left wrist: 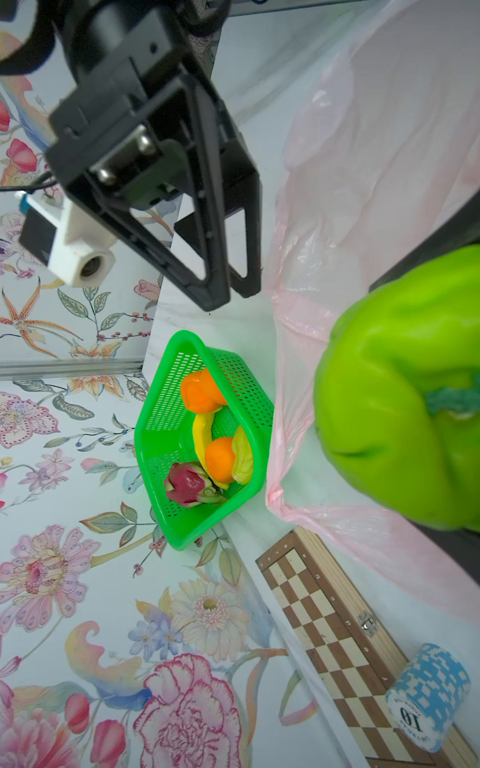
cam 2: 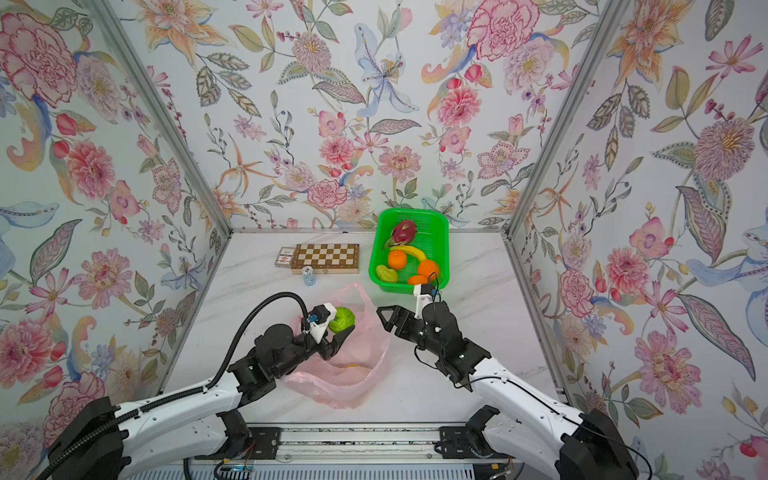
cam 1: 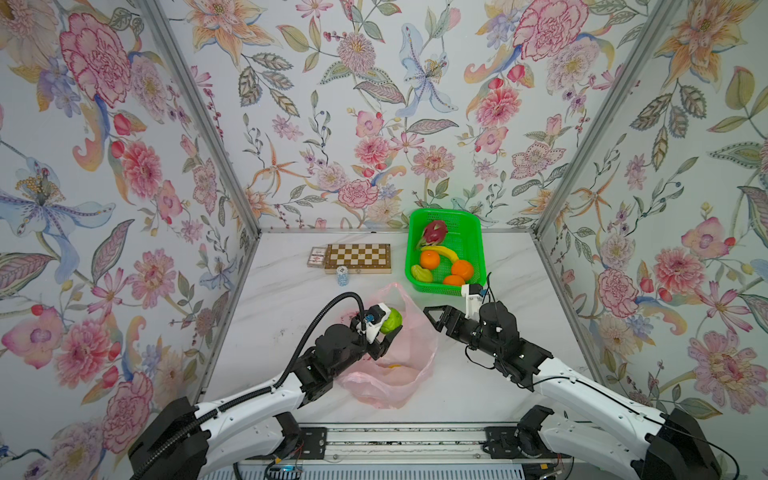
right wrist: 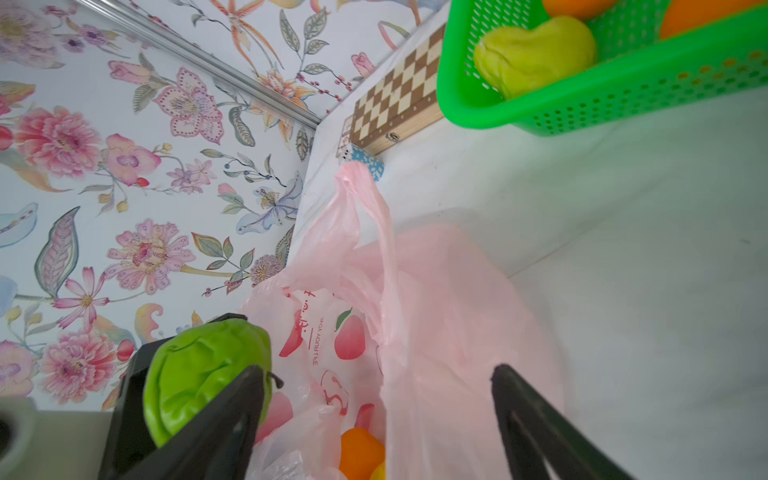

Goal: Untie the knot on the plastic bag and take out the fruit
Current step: 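Lift the green apple out with the left gripper while the right reaches toward it, then grasp the green apple with the right gripper from the left gripper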

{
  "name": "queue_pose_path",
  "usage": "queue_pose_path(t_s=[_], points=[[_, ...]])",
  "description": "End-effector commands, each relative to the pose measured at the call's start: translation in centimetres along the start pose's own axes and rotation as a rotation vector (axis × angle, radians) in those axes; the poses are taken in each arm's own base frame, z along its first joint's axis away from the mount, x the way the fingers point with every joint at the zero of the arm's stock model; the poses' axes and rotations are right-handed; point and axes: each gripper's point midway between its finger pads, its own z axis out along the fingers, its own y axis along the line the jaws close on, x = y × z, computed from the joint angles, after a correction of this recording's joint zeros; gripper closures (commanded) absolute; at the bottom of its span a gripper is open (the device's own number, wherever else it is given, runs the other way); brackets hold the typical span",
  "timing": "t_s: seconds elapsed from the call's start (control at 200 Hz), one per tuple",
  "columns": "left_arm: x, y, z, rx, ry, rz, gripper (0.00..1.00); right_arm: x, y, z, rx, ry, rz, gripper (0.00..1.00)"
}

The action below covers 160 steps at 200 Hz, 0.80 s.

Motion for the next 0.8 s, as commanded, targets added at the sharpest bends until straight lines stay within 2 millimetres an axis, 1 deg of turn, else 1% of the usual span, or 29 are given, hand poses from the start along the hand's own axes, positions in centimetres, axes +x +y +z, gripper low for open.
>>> queue_pose_path(t_s=[0.0,0.075,0.16,0.215,0.32,0.465,0.585,0.671,0.796], points=[[-3.8,-0.1,0.1,0.019,-0.115,0.088,0.65,-2.6,3.7,-1.4,-0.097,-0.067,-0.035,0.05],[-4.8,-0.2,0.1,0.030,-0.150,0.107,0.65,-3.4,5.8,-2.0,-0.160,-0.075,-0.069,0.02],[-6.1,-0.5,0.1,0.043,-0.196,0.119,0.65,-3.5,7.7,-2.5,-0.227,-0.053,-0.099,0.01],[-7.0,-0.7,0.1,0.054,-0.226,0.122,0.65,-3.2,8.9,-2.6,-0.272,-0.023,-0.116,0.01],[-8.7,-1.2,-0.1,0.090,-0.278,0.129,0.64,-2.4,10.5,-2.4,-0.333,0.038,-0.136,0.01],[-11.0,-2.0,-0.4,0.141,-0.337,0.136,0.64,-1.3,12.2,-2.0,-0.394,0.099,-0.168,0.01],[-12.3,-2.4,-0.7,0.172,-0.373,0.139,0.64,-0.3,13.3,-1.5,-0.433,0.149,-0.181,0.01],[-12.7,-2.7,-0.7,0.187,-0.382,0.141,0.64,0.3,13.9,-1.2,-0.455,0.173,-0.186,0.03],[-13.0,-2.9,-0.8,0.205,-0.391,0.138,0.64,0.9,14.4,-0.8,-0.471,0.194,-0.189,0.08]])
